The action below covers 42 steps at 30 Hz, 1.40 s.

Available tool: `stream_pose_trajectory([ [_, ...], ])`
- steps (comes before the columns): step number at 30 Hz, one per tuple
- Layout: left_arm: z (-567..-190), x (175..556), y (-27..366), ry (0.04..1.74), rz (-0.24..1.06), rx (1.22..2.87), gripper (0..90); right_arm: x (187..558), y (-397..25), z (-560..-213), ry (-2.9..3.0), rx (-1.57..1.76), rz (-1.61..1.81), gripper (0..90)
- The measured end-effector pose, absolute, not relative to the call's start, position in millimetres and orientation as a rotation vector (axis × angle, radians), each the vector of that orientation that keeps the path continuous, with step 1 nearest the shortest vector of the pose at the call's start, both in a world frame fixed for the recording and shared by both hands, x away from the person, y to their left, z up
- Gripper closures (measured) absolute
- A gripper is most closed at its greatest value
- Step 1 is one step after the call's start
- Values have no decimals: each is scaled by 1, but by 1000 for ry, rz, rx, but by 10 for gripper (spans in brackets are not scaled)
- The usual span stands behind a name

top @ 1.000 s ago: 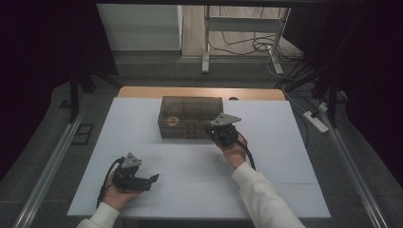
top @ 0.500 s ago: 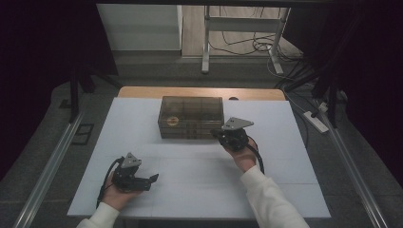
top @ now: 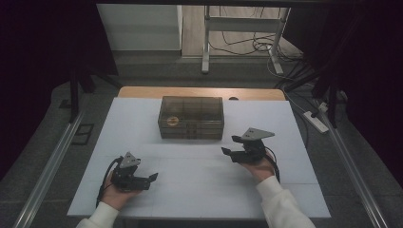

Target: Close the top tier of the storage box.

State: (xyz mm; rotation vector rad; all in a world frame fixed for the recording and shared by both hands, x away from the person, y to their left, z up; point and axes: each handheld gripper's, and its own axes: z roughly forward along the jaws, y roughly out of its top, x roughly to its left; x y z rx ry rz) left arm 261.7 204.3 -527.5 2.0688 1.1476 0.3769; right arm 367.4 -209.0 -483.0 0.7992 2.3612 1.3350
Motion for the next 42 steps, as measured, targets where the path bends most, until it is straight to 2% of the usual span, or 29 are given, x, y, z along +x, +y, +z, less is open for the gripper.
stream_pose_trajectory([
  [13,-525,261,205,1148,360,2008,107,326,-273,-487,2306,824,1316,305],
  [25,-525,262,207,1155,352,1983,107,303,-319,-497,2266,881,1287,284],
  [42,-525,262,206,1142,365,1991,107,299,-327,-501,2273,865,1277,284],
])
